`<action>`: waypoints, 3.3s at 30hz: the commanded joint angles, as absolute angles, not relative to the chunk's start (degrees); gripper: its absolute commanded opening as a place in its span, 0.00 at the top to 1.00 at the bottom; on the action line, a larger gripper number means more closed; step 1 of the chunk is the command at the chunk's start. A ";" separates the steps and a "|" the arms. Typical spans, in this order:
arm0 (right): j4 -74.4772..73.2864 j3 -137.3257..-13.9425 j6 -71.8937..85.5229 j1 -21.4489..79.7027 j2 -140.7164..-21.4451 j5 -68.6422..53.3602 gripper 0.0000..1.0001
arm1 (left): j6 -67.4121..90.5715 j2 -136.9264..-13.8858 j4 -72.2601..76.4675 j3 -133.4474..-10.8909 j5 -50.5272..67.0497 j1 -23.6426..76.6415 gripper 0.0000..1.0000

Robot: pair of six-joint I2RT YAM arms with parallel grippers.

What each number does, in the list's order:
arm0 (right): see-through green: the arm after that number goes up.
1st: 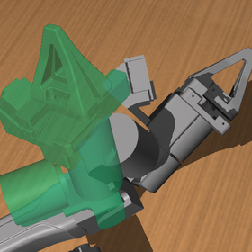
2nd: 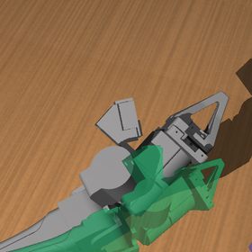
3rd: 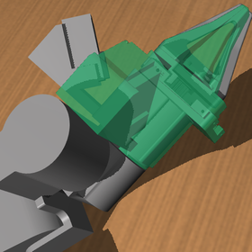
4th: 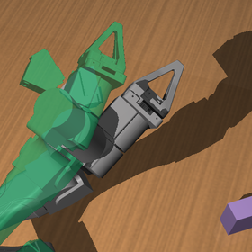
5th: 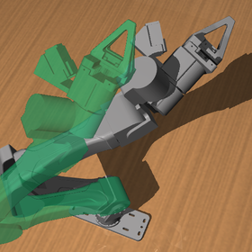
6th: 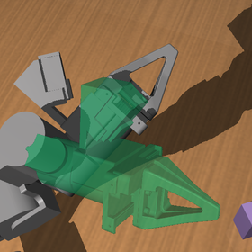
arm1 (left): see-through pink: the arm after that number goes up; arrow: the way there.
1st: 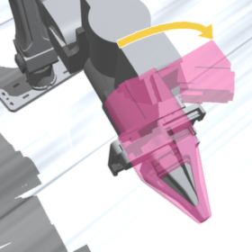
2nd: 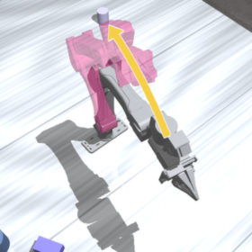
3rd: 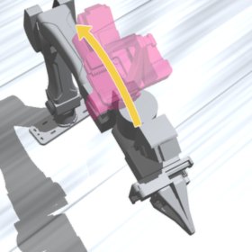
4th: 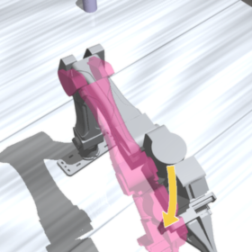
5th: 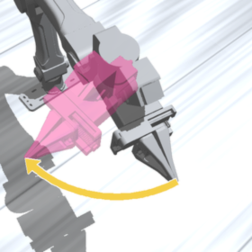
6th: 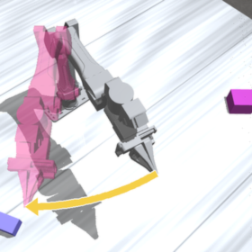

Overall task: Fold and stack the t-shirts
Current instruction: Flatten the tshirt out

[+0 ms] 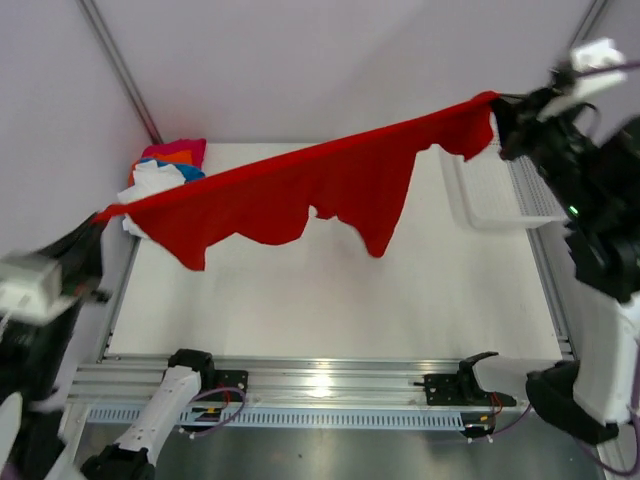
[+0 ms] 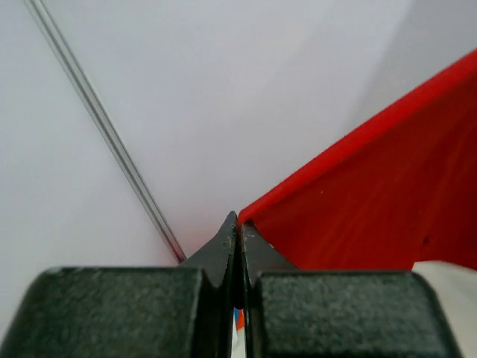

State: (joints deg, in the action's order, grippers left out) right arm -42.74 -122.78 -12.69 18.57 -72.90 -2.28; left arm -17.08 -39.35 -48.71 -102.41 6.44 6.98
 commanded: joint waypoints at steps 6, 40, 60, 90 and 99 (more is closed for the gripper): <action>-48.34 -137.63 -10.46 18.02 -68.64 2.99 1.00 | -18.54 -43.49 -63.79 -121.20 3.87 6.85 1.00; -8.18 -92.28 -35.33 12.92 -119.17 10.28 1.00 | -38.32 -99.66 -26.12 -78.49 -10.90 10.81 1.00; 17.84 -105.20 -44.13 14.24 -137.11 27.24 0.01 | -55.80 -113.02 44.28 -72.25 -29.18 8.61 0.01; -31.64 -45.19 -41.57 59.58 -83.33 2.71 0.04 | -60.21 -62.06 8.18 -14.78 -11.95 42.80 0.01; -48.84 -50.88 -33.67 61.61 -74.36 -8.87 0.01 | -55.73 -52.04 -8.25 -15.37 -14.33 42.80 0.01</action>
State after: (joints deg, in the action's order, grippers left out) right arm -40.99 -46.35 -37.65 61.04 -78.61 -2.92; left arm -58.26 -54.70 -0.14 -14.26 -13.37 42.44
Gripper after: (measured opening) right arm 0.991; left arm 0.993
